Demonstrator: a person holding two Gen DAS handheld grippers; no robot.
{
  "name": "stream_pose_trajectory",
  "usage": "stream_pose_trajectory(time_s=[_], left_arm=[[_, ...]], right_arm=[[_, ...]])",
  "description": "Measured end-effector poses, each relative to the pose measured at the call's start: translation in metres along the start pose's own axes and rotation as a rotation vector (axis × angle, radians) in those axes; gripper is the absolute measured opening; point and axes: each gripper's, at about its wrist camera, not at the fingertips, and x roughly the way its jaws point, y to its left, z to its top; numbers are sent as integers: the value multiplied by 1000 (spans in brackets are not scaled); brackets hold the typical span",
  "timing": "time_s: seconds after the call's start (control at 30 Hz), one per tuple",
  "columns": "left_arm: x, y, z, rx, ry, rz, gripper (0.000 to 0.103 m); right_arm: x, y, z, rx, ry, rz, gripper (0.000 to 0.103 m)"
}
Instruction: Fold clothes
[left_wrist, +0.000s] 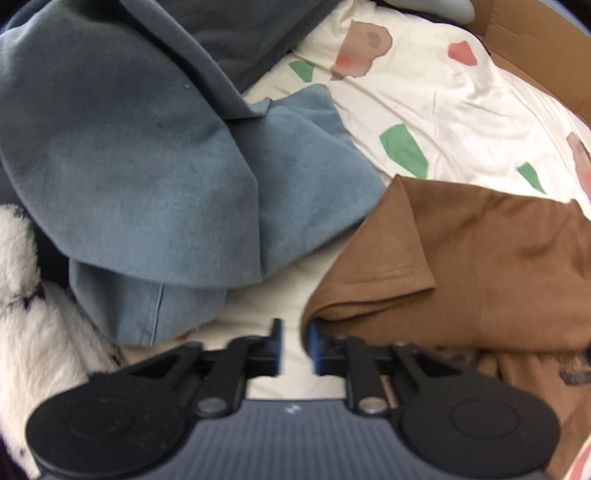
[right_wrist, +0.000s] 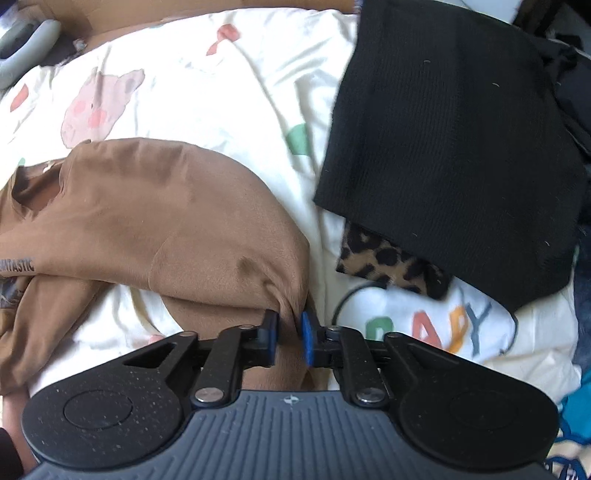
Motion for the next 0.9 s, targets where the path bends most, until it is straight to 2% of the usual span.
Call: stream_pose_trajectory(time_s=[0.03, 0.07, 0.1, 0.3, 0.4, 0.63, 0.9], left_arm=[[-6, 2, 0, -2, -11, -8, 34], [-12, 4, 1, -3, -21, -11, 35], [-18, 6, 3, -1, -30, -6, 35], [-52, 12, 31, 7, -122, -10, 40], [-61, 2, 46, 39, -165, -27, 42], [-47, -46, 79, 93, -216, -112, 44], [-17, -120, 97, 151, -265, -217, 46]], right_arm=[[-6, 0, 0, 1, -14, 6, 20], [-12, 0, -1, 2, -27, 11, 29], [-19, -1, -1, 5, -38, 15, 32], [-51, 2, 10, 12, -134, 56, 36], [-61, 9, 21, 6, -186, 85, 39], [-55, 34, 48, -26, -234, 139, 39], [-10, 75, 72, -49, -265, 207, 39]])
